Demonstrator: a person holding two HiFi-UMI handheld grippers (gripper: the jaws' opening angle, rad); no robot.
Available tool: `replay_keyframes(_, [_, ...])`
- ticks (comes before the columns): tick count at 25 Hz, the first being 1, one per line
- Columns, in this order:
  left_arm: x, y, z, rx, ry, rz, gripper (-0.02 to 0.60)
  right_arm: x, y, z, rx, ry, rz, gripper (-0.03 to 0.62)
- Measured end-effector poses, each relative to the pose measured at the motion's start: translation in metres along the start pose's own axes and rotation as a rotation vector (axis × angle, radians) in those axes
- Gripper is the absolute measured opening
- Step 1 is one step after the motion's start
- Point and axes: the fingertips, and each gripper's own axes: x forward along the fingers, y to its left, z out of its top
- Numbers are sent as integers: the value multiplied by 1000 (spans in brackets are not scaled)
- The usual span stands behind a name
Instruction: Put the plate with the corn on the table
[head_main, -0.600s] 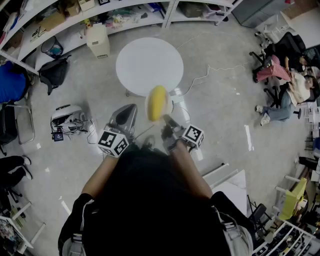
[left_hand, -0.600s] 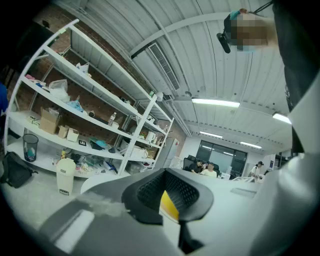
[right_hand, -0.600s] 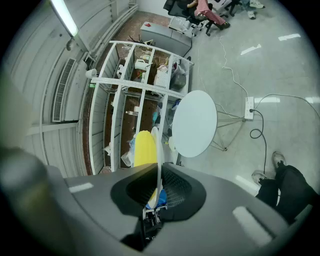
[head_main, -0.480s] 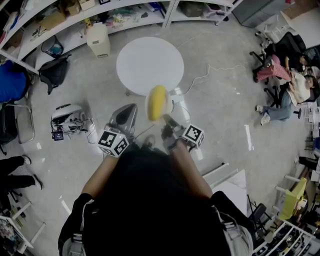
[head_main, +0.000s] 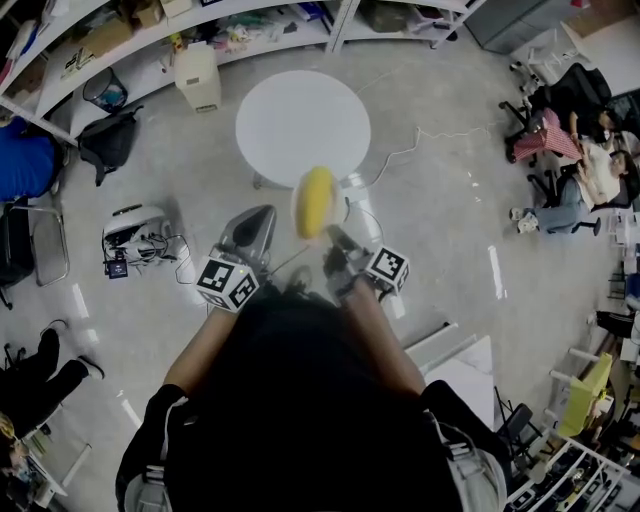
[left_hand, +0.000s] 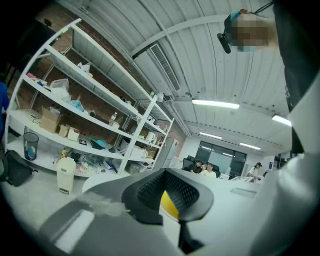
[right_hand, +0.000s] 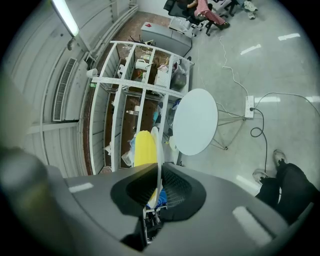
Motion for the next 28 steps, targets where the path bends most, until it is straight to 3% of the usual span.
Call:
replay_keyframes(3, [-4,3,0,-2,-1,2,5,3,1,-2,-18,6,31,34])
replay_keyframes(28, [-22,60,19,-23,-12,-16,5,52,20,-29,1,-36,-9,34])
